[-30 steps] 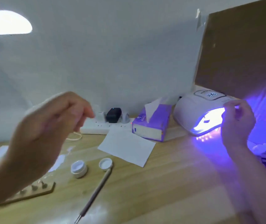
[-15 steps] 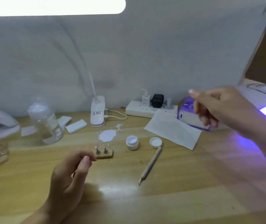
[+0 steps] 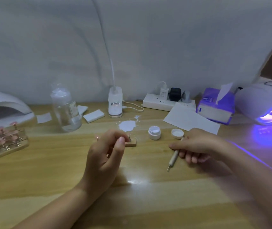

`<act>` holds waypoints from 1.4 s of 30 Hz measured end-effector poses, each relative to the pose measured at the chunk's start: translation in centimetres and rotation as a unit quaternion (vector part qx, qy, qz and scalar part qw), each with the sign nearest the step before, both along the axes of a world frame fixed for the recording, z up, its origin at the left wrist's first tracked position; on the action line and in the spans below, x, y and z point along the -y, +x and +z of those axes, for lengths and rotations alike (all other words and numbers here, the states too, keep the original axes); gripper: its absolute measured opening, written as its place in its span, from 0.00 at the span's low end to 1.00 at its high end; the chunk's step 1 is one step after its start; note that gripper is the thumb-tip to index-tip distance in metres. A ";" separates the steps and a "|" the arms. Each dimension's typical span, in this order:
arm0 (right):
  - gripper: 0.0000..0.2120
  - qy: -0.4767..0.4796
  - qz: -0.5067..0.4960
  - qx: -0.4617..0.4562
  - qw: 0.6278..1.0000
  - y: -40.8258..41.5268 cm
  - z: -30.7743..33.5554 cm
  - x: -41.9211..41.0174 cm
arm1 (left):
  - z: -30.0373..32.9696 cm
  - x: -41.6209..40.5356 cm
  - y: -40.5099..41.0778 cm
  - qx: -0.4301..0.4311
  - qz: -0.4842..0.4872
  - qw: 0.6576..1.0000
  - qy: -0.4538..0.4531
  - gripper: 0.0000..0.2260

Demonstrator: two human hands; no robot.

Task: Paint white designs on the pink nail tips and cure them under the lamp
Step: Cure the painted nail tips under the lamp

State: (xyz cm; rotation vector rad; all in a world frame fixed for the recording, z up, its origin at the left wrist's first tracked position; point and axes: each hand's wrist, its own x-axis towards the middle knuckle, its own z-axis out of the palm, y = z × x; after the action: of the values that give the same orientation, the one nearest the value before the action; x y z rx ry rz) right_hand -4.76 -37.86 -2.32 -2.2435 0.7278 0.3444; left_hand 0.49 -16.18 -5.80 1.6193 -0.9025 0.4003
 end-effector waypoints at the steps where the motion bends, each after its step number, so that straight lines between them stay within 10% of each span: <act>1: 0.16 0.011 -0.009 -0.004 1.000 -0.1 0.1 0.0 | 0.1 0.0 0.0 0.004 0.000 1.000 0.000 0.08; 7: 0.15 0.165 -0.095 0.058 0.980 -1.4 0.3 -0.1 | 0.2 -0.2 -0.2 0.004 0.001 1.000 -0.025 0.07; 11: 0.13 0.394 -0.185 0.242 0.867 -0.8 0.5 -0.3 | 0.4 -0.2 0.1 -0.018 0.012 0.998 -0.054 0.07; 16: 0.16 0.424 -0.259 0.428 0.754 2.3 0.0 -1.9 | 2.3 -0.7 1.6 -0.095 0.071 0.988 -0.094 0.11; 25: 0.13 0.164 -0.212 0.569 0.777 3.2 -2.9 -2.6 | 2.1 -4.8 7.4 -0.153 0.033 0.939 0.307 0.40; 42: 0.19 0.147 -0.181 0.548 0.803 3.7 -3.5 -2.5 | 0.9 -3.8 7.2 -0.137 -0.001 0.953 0.269 0.18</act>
State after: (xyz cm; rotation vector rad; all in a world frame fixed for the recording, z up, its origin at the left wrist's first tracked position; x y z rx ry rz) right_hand -1.05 -35.37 -5.86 -1.5501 0.3785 -0.9171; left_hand 7.74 -12.33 -4.95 2.1068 -0.8405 -0.0909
